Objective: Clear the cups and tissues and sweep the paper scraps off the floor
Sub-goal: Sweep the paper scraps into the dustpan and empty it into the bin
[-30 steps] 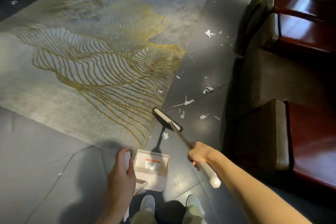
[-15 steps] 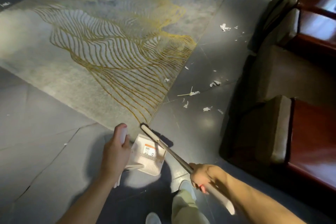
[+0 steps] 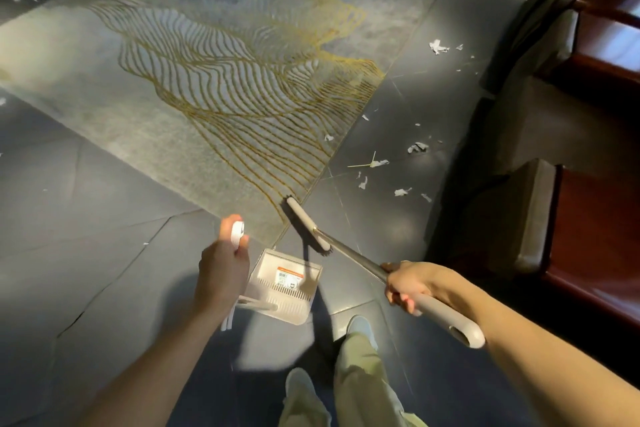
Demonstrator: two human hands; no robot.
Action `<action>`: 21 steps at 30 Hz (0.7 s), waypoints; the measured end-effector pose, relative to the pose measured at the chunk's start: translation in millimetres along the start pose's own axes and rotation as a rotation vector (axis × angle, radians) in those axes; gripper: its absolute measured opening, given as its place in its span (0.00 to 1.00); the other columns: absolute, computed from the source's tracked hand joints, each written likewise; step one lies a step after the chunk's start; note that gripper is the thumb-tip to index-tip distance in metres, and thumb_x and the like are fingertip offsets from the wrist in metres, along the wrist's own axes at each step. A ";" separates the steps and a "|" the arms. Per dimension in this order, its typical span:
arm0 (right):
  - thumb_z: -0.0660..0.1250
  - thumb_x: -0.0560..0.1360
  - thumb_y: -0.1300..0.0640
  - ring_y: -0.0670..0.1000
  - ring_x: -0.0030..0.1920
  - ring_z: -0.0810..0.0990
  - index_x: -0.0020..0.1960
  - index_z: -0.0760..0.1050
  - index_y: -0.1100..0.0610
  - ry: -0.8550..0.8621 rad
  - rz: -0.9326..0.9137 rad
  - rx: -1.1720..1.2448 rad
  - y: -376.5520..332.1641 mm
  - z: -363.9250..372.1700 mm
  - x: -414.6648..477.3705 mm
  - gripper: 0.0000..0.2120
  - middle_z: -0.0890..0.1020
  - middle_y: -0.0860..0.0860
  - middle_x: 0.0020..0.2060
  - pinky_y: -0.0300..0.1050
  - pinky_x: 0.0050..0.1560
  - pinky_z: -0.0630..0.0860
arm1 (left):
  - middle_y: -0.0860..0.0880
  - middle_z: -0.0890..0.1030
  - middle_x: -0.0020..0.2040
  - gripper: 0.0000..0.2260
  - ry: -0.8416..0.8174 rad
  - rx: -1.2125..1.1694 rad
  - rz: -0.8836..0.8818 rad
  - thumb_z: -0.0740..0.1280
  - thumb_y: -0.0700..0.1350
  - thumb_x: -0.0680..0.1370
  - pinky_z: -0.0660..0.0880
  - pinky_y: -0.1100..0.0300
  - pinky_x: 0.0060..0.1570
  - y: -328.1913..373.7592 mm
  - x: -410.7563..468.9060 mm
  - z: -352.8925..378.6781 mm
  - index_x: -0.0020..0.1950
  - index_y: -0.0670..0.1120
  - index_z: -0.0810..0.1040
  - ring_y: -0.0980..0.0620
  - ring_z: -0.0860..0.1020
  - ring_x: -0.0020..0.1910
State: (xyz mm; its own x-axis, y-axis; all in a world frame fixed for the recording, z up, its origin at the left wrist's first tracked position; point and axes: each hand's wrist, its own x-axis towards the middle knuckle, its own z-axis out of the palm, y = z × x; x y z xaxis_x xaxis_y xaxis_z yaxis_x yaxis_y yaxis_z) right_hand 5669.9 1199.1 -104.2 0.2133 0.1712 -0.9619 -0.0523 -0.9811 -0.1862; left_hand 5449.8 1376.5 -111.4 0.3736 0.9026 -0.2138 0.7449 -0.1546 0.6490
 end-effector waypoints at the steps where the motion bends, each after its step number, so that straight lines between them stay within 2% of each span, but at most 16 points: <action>1: 0.56 0.77 0.65 0.46 0.16 0.68 0.46 0.70 0.56 0.017 -0.003 -0.058 -1.9 8.2 3.2 0.07 0.72 0.51 0.18 0.32 0.20 0.68 | 0.40 0.80 0.51 0.14 -0.017 0.004 0.017 0.59 0.46 0.81 0.71 0.57 0.41 -5.4 -7.9 -1.3 0.66 0.44 0.69 0.42 0.78 0.45; 3: 0.56 0.75 0.68 0.48 0.20 0.71 0.55 0.71 0.60 0.044 -0.050 -0.232 -4.6 28.9 14.0 0.11 0.74 0.53 0.25 0.38 0.24 0.73 | 0.42 0.79 0.47 0.14 -0.042 0.018 0.050 0.58 0.46 0.81 0.72 0.58 0.36 -15.2 -23.0 -3.7 0.66 0.47 0.66 0.47 0.77 0.42; 5: 0.60 0.71 0.70 0.51 0.30 0.75 0.62 0.70 0.61 0.043 -0.104 -0.385 -2.1 53.5 24.0 0.20 0.76 0.54 0.34 0.43 0.33 0.77 | 0.41 0.79 0.46 0.12 -0.012 0.019 0.055 0.58 0.46 0.81 0.73 0.56 0.36 -26.9 -32.0 -7.4 0.64 0.48 0.66 0.43 0.78 0.42; 8: 0.64 0.72 0.66 0.51 0.40 0.76 0.66 0.68 0.60 -0.028 -0.146 -0.477 1.3 91.9 27.5 0.23 0.75 0.53 0.42 0.40 0.36 0.76 | 0.43 0.76 0.43 0.11 0.069 0.039 0.005 0.58 0.44 0.81 0.68 0.57 0.36 -44.9 -38.9 -14.0 0.63 0.48 0.67 0.39 0.77 0.42; 11: 0.64 0.73 0.63 0.47 0.34 0.75 0.63 0.70 0.57 -0.076 -0.138 -0.560 4.2 120.5 18.8 0.19 0.76 0.51 0.38 0.40 0.38 0.75 | 0.38 0.78 0.44 0.11 0.065 0.068 0.014 0.59 0.44 0.81 0.66 0.57 0.36 -51.7 -46.6 -14.4 0.63 0.47 0.69 0.41 0.75 0.39; 13: 0.65 0.72 0.63 0.47 0.30 0.74 0.56 0.72 0.57 -0.094 -0.141 -0.603 2.6 127.6 8.0 0.13 0.79 0.51 0.37 0.39 0.36 0.74 | 0.36 0.79 0.47 0.12 0.056 0.059 0.009 0.59 0.44 0.81 0.66 0.57 0.38 -47.8 -50.2 -11.9 0.64 0.46 0.69 0.36 0.77 0.44; 15: 0.65 0.72 0.64 0.47 0.30 0.74 0.54 0.74 0.59 -0.102 -0.115 -0.580 -1.8 123.8 -5.5 0.11 0.77 0.50 0.33 0.39 0.39 0.75 | 0.37 0.80 0.47 0.13 0.066 0.070 0.009 0.60 0.43 0.80 0.65 0.57 0.38 -45.6 -55.5 -12.5 0.64 0.44 0.69 0.35 0.77 0.45; 16: 0.64 0.72 0.64 0.47 0.31 0.74 0.55 0.75 0.59 -0.108 -0.108 -0.538 -5.5 119.3 -12.2 0.12 0.77 0.50 0.32 0.39 0.41 0.75 | 0.38 0.80 0.44 0.12 0.071 0.072 0.014 0.61 0.43 0.80 0.66 0.57 0.37 -47.5 -58.9 -15.6 0.64 0.44 0.69 0.37 0.78 0.43; 17: 0.63 0.72 0.65 0.48 0.33 0.74 0.57 0.76 0.60 -0.108 -0.108 -0.495 -9.8 114.1 -18.3 0.14 0.77 0.51 0.32 0.39 0.43 0.75 | 0.41 0.79 0.40 0.11 0.076 0.078 0.024 0.61 0.43 0.80 0.66 0.59 0.33 -52.3 -63.7 -20.2 0.62 0.44 0.69 0.40 0.78 0.38; 19: 0.62 0.72 0.66 0.49 0.35 0.73 0.62 0.75 0.61 -0.067 -0.098 -0.372 -19.2 105.3 -24.5 0.19 0.76 0.54 0.36 0.40 0.43 0.73 | 0.50 0.74 0.33 0.07 0.085 0.113 0.046 0.60 0.45 0.80 0.63 0.69 0.24 -65.7 -75.8 -32.9 0.58 0.48 0.68 0.54 0.73 0.29; 20: 0.60 0.73 0.66 0.49 0.33 0.72 0.62 0.75 0.61 -0.049 -0.100 -0.332 -24.7 102.5 -26.6 0.18 0.76 0.54 0.36 0.40 0.41 0.73 | 0.53 0.73 0.35 0.07 0.086 0.107 0.033 0.59 0.47 0.80 0.63 0.72 0.23 -74.9 -82.0 -39.4 0.58 0.50 0.67 0.59 0.71 0.29; 21: 0.59 0.74 0.66 0.47 0.30 0.71 0.60 0.76 0.61 -0.032 -0.113 -0.321 -31.0 101.4 -28.4 0.16 0.75 0.54 0.34 0.39 0.37 0.72 | 0.53 0.74 0.38 0.08 0.083 0.072 0.006 0.59 0.48 0.81 0.67 0.71 0.25 -84.0 -88.7 -46.1 0.59 0.52 0.66 0.59 0.71 0.31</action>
State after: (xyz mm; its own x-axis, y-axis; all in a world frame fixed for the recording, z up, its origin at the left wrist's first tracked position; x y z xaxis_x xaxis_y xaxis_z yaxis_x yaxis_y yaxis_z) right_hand 5566.5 1233.8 -91.5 0.1693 0.2778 -0.9456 0.2810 -0.9332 -0.2239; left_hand 5328.6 1327.9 -113.2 0.3332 0.9313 -0.1470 0.7820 -0.1859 0.5949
